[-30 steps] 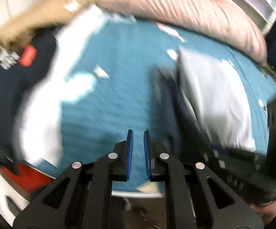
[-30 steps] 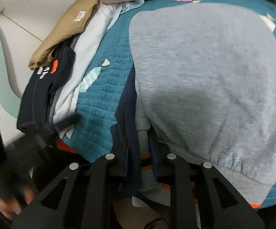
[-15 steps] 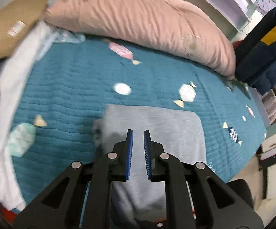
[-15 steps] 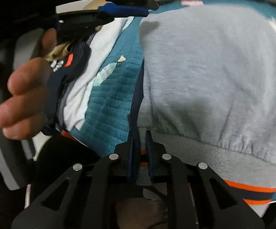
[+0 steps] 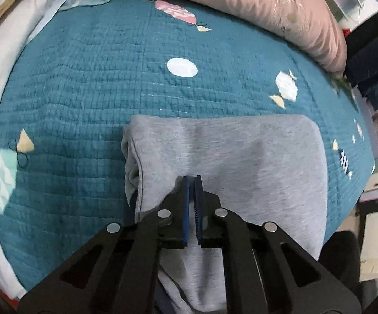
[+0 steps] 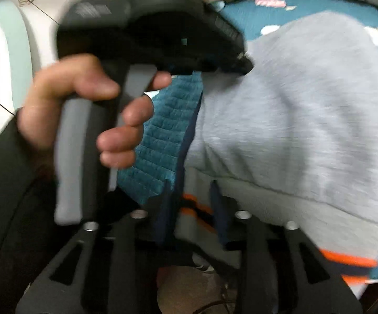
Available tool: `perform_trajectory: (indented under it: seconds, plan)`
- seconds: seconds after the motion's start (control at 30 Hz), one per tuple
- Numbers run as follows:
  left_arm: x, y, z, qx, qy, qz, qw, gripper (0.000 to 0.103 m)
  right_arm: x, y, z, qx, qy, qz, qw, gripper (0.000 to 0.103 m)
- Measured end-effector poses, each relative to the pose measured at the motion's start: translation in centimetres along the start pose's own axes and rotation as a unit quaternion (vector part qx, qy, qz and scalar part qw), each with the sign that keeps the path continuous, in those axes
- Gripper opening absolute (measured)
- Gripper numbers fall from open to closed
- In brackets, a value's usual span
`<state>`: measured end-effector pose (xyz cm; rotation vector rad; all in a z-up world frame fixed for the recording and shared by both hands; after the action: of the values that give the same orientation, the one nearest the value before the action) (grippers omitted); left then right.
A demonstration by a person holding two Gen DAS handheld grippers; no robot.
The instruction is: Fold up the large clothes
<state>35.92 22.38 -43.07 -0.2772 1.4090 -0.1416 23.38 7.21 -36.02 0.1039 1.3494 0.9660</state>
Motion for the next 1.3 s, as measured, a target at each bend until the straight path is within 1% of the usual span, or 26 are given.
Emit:
perform_trajectory:
  seconds: [0.1, 0.17, 0.2, 0.27, 0.37, 0.4, 0.43, 0.47, 0.5, 0.53, 0.6, 0.63, 0.7, 0.8, 0.83, 0.87, 0.9, 0.93, 0.97, 1.0, 1.03, 1.1, 1.17, 1.2, 1.27, 1.3]
  plan:
    - [0.1, 0.0, -0.1, 0.013, 0.000, 0.003, 0.9999, 0.005, -4.4, -0.3, -0.9, -0.021, -0.035, -0.024, 0.999, 0.038]
    - [-0.1, 0.4, -0.2, 0.008, -0.003, -0.008, 0.9999, 0.005, -6.8, -1.5, -0.7, -0.008, -0.065, -0.054, 0.996, 0.039]
    - [-0.1, 0.6, -0.3, 0.006, -0.005, -0.013, 0.9999, 0.005, -8.1, -2.9, -0.4, 0.005, -0.080, -0.076, 0.994, 0.040]
    - [-0.4, 0.8, -0.7, 0.008, -0.008, -0.012, 0.9999, 0.005, -8.9, -5.5, 0.4, 0.028, -0.088, -0.089, 0.992, 0.039]
    - [-0.5, 0.7, -0.9, 0.011, -0.012, -0.006, 0.9999, 0.005, -9.5, -7.3, 2.3, 0.022, -0.098, -0.065, 0.993, 0.030]
    - [-0.6, 0.7, -0.9, 0.012, -0.013, -0.004, 0.9998, 0.005, -9.3, -7.3, 2.8, 0.017, -0.102, -0.060, 0.993, 0.024]
    - [-0.6, 0.6, -0.9, 0.012, -0.014, -0.004, 0.9998, 0.005, -8.7, -6.9, 3.9, 0.006, -0.104, -0.051, 0.993, 0.015]
    - [-0.5, 0.6, -0.9, 0.010, -0.014, -0.004, 0.9998, 0.005, -8.3, -7.3, 4.4, -0.003, -0.096, -0.055, 0.994, 0.009]
    - [-0.5, 0.5, -0.9, 0.009, -0.014, -0.004, 0.9999, 0.005, -6.7, -8.0, 5.1, -0.003, -0.064, -0.078, 0.995, 0.002]
    - [-0.5, 0.6, -0.9, 0.008, -0.014, -0.005, 0.9999, 0.005, -5.4, -8.8, 5.2, 0.001, -0.040, -0.091, 0.995, 0.001]
    - [-0.3, 0.5, -0.8, 0.008, -0.012, -0.011, 0.9998, 0.005, -3.5, -10.6, 4.9, 0.013, -0.013, -0.095, 0.995, 0.000]
    - [-0.2, 0.6, -0.8, 0.010, -0.012, -0.013, 0.9998, 0.005, -3.1, -11.2, 4.7, 0.023, -0.013, -0.087, 0.996, 0.000]
    - [0.0, 1.0, -0.8, 0.003, -0.012, -0.025, 0.9996, 0.004, -2.6, -11.4, 4.3, 0.021, -0.014, -0.091, 0.996, 0.000]
    - [-0.3, 1.0, -0.6, -0.008, -0.017, -0.039, 0.9991, 0.004, -2.6, -11.1, 4.3, 0.014, -0.010, -0.101, 0.995, 0.000]
    - [-0.8, 0.9, -0.8, -0.008, -0.024, -0.037, 0.9990, 0.004, -3.0, -10.9, 4.4, 0.016, -0.011, -0.096, 0.995, 0.000]
    - [-1.5, 0.6, -1.2, -0.005, -0.032, -0.036, 0.9988, 0.008, -3.4, -10.6, 5.0, 0.020, -0.017, -0.088, 0.996, 0.000]
    - [-2.3, 0.3, -1.6, -0.004, -0.040, -0.034, 0.9986, 0.011, -4.4, -10.8, 5.1, 0.027, -0.035, -0.073, 0.996, 0.000]
    - [-3.1, -0.1, -2.2, -0.008, -0.049, -0.031, 0.9983, 0.018, -5.5, -10.8, 4.9, 0.035, -0.053, -0.060, 0.996, 0.007]
    - [-3.9, -0.5, -2.8, -0.011, -0.058, -0.034, 0.9977, 0.022, -6.8, -10.9, 4.7, 0.044, -0.070, -0.047, 0.995, 0.007]
    - [-4.4, -0.9, -3.4, -0.012, -0.064, -0.037, 0.9972, 0.024, -7.7, -11.0, 4.6, 0.051, -0.080, -0.040, 0.995, 0.007]
    - [-4.9, -1.3, -4.3, -0.011, -0.070, -0.032, 0.9970, 0.028, -8.5, -11.4, 4.6, 0.064, -0.085, -0.038, 0.994, 0.008]
    - [-5.0, -1.5, -5.3, -0.008, -0.066, -0.016, 0.9977, 0.034, -9.6, -12.3, 3.6, 0.101, -0.073, -0.024, 0.992, 0.016]
    - [-4.3, -0.9, -5.5, -0.022, -0.051, -0.018, 0.9983, 0.036, -9.6, -12.7, 1.8, 0.120, -0.052, -0.026, 0.991, 0.038]
    - [-4.1, -0.5, -5.5, -0.031, -0.046, -0.023, 0.9982, 0.036, -9.5, -13.1, 0.2, 0.132, -0.041, -0.022, 0.990, 0.039]
    - [-4.0, 0.1, -5.3, -0.047, -0.043, -0.046, 0.9969, 0.036, -8.9, -13.4, -2.6, 0.153, -0.028, 0.009, 0.988, 0.039]
    - [-3.9, 0.2, -5.3, -0.048, -0.040, -0.045, 0.9970, 0.036, -8.7, -13.3, -3.3, 0.158, -0.021, 0.013, 0.987, 0.039]
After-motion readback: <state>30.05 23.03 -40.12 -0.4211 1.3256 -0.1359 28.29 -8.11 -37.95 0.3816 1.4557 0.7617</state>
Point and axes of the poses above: each gripper's, at about its wrist camera, not at the fingertips, and x roughly the way its jaws point, y to its left, z to its top, the point moved 4 cm from there along x, roughly the way its jaws point, and after that the axes turned 11 degrees about y, right-handed, at the moved point
